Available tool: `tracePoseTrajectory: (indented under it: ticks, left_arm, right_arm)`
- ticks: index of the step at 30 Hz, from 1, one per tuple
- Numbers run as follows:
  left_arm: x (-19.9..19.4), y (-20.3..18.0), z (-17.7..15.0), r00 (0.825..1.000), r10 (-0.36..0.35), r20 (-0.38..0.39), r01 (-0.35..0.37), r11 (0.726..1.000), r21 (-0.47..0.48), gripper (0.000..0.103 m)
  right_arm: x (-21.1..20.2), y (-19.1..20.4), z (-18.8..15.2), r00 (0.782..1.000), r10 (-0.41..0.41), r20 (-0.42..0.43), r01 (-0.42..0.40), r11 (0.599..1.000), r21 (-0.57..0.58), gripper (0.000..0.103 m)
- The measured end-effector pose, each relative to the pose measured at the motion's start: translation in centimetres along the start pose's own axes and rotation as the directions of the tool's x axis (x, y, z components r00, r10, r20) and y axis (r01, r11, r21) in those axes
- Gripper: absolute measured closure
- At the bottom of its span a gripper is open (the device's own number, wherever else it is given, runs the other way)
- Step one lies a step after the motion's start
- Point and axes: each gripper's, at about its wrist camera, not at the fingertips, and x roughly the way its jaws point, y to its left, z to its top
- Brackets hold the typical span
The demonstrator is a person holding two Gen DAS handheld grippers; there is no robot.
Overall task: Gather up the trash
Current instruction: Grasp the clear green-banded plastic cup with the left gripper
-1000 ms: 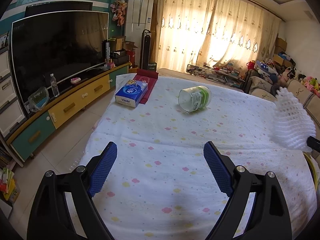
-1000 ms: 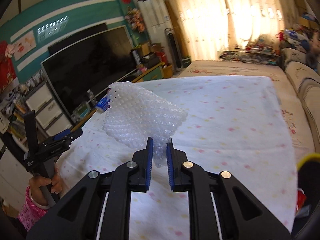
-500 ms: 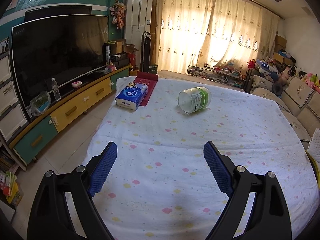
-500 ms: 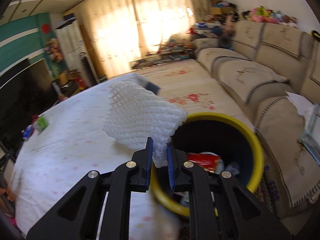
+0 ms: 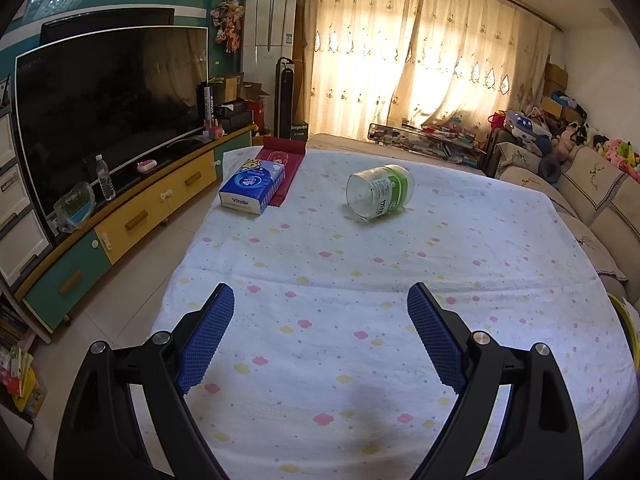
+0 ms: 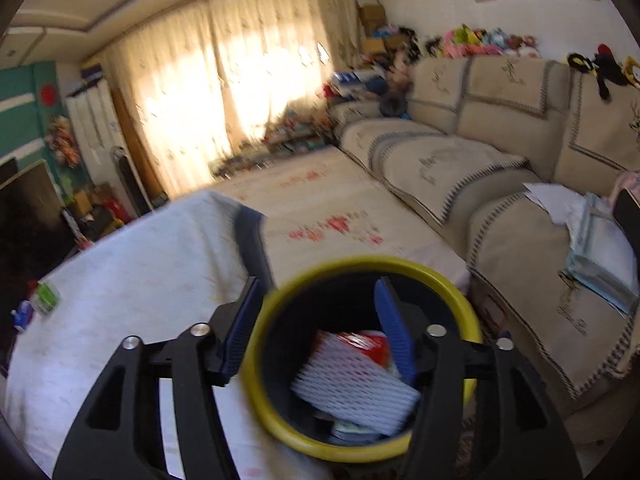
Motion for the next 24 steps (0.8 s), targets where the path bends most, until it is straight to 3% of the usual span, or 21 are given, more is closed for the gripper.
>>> tracePoseTrajectory:
  ticks: [3,8,12,17,24]
  left_arm:
    - [0.8,-1.0,0.2,0.999,-0.01,-0.042,0.012,0.999,0.042,0.016]
    - [1.9,-2.9,2.1,0.998,-0.01,-0.058,0.019,0.989,0.149,0.016]
    - [3.1,-3.9,4.8,0.998,-0.039,-0.055,0.049,0.977,0.206,0.016]
    - [6.9,-4.3,7.5,0.994,-0.061,-0.088,0.081,0.966,0.246,0.016]
    - [12.7,-5.2,10.2,0.988,-0.09,-0.127,0.127,0.939,0.321,0.016]
  right_arm:
    - [-1.1,4.4,0.1,0.992,0.113,0.06,-0.109,0.992,-0.058,0.037]
    - [-1.0,10.7,-1.2,0.965,0.255,0.061,-0.239,0.951,-0.195,0.035]
    - [-0.4,13.0,-2.3,0.961,0.275,0.04,-0.255,0.929,-0.267,0.034]
    - [-0.6,12.8,-1.9,0.951,0.304,0.055,-0.282,0.926,-0.251,0.031]
    - [-0.5,13.8,-2.0,0.96,0.278,0.043,-0.255,0.925,-0.28,0.027]
